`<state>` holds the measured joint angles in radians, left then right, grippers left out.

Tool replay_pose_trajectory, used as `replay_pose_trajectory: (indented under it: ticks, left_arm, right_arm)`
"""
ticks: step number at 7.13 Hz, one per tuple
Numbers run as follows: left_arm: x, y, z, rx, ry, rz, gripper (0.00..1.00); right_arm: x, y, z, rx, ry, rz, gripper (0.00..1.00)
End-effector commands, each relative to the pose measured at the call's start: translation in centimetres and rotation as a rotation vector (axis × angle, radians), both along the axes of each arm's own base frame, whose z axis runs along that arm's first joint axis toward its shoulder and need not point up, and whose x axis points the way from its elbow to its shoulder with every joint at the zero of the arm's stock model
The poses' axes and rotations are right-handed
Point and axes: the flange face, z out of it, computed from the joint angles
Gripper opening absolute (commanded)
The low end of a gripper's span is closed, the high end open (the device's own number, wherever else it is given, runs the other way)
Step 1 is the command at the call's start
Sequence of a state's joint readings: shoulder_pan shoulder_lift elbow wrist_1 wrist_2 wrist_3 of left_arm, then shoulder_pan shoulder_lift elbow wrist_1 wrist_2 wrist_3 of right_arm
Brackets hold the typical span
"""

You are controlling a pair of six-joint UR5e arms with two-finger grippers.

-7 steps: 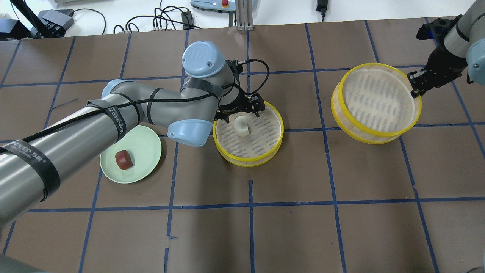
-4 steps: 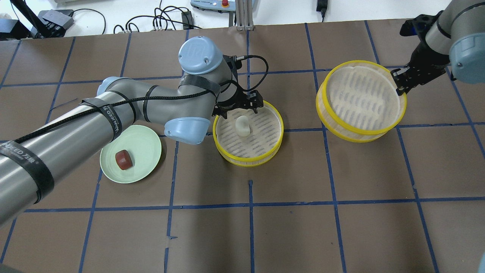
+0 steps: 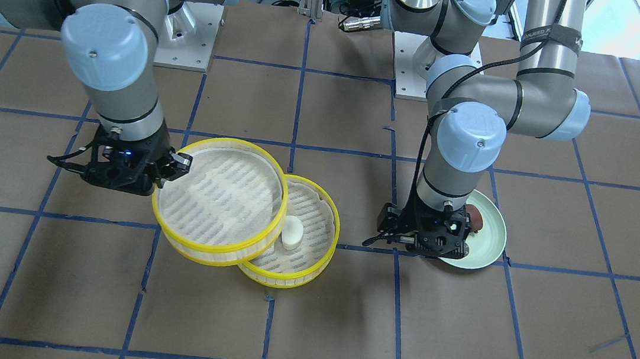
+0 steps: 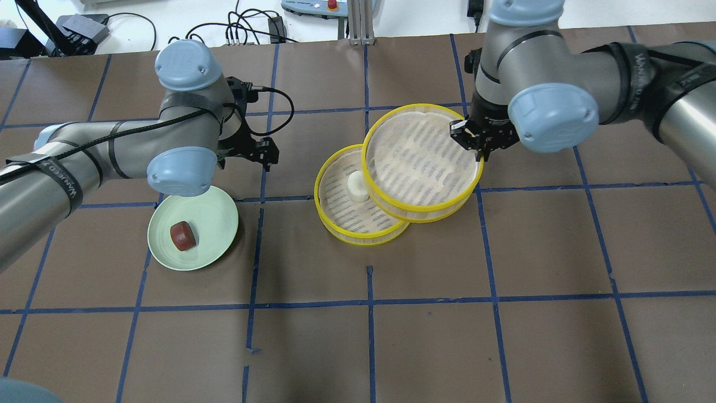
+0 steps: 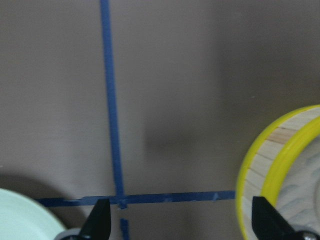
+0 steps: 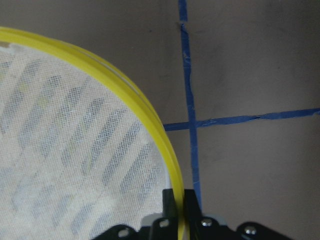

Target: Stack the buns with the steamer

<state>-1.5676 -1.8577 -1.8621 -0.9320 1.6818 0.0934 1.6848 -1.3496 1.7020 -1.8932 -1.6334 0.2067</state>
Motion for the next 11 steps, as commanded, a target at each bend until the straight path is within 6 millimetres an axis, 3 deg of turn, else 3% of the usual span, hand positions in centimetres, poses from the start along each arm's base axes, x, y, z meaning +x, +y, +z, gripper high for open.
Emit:
replay_pose_trajectory:
  ticks: [1, 2, 3, 7, 8, 9, 10, 11]
  left_arm:
    - [8.4, 2.9, -3.9, 0.128, -0.046, 0.007, 1.0]
    - [11.0, 4.3, -5.8, 0.173, -0.033, 0.075, 1.0]
    - [12.7, 4.7, -6.3, 0.19, -0.033, 0.106, 1.0]
    - [13.0, 5.1, -7.2, 0.227, -0.018, 0.167, 0.95]
    - [12.9, 5.1, -7.2, 0.23, -0.019, 0.161, 0.79]
    - [12.8, 5.3, -7.4, 0.247, -0.014, 0.162, 0.54]
    - [12.7, 5.5, -7.5, 0.271, -0.009, 0.164, 0.31]
    - [12.7, 5.1, -7.0, 0.258, -0.012, 0.168, 0.2]
  right_arm:
    - [4.6, 0.8, -1.8, 0.012, 0.002, -0.057, 0.04]
    - [5.6, 0.6, -2.7, 0.019, 0.0, -0.065, 0.04]
    - [7.5, 0.5, -3.1, 0.001, -0.002, -0.054, 0.04]
    - [8.6, 0.5, -4.7, 0.02, 0.002, -0.047, 0.06]
    - [8.6, 0.5, -4.9, 0.025, 0.003, -0.045, 0.06]
    - [8.6, 0.5, -5.0, 0.024, 0.005, -0.039, 0.07]
    - [8.6, 0.4, -5.1, 0.026, 0.005, -0.038, 0.16]
    - [8.7, 0.4, -5.3, 0.029, 0.005, -0.047, 0.35]
